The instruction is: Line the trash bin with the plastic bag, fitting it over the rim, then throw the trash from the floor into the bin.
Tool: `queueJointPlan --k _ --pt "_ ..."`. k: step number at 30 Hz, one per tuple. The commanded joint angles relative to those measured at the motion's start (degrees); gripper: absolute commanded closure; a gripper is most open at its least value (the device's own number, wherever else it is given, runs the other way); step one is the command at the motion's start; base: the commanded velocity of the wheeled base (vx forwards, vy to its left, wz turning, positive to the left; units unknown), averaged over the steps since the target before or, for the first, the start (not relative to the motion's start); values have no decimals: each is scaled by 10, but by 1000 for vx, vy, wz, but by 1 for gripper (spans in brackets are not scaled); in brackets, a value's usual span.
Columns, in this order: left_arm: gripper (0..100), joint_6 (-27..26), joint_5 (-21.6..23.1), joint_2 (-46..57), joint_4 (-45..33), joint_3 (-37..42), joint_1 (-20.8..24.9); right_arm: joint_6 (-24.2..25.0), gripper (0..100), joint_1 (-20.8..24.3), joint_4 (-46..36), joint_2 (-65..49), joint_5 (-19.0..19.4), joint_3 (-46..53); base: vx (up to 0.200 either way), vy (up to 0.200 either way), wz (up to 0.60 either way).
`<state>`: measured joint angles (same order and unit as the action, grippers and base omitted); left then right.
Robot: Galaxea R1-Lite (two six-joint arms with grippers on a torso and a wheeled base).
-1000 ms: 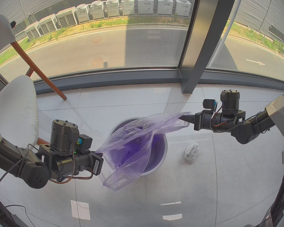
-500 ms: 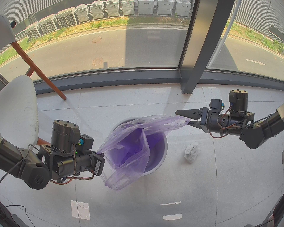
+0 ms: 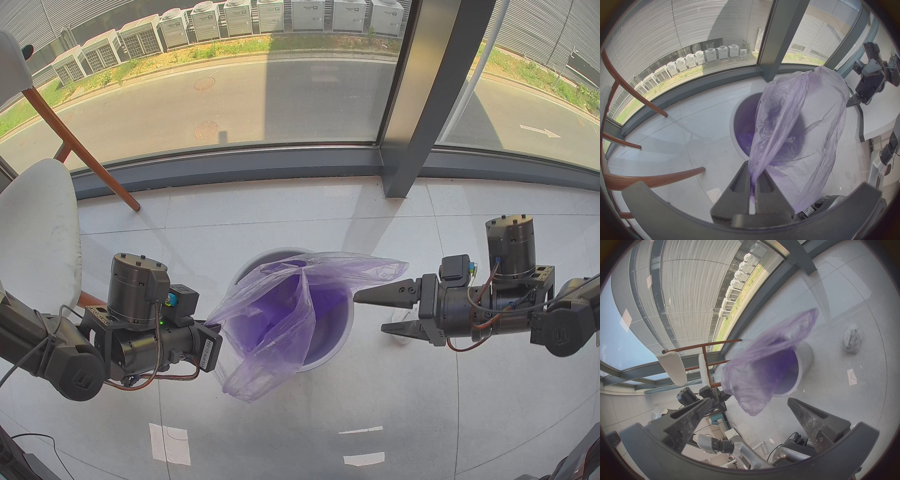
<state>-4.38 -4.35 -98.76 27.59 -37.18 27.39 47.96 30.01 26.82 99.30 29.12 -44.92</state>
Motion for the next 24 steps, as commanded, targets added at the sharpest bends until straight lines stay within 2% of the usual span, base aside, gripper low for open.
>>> queueJointPlan --k 1,10,19,24 --pt "100 0 0 0 0 0 -1 5 0 37 4 16 -35 8 0 0 0" --pt "100 0 1 -1 1 -1 -1 6 0 57 -4 66 -68 -82 0 0 0" --pt "100 0 1 -1 1 0 -1 4 0 67 -6 113 -82 -163 0 0 0" --pt "100 0 1 -6 1 -1 0 2 0 77 -6 148 -106 -199 0 0 0"
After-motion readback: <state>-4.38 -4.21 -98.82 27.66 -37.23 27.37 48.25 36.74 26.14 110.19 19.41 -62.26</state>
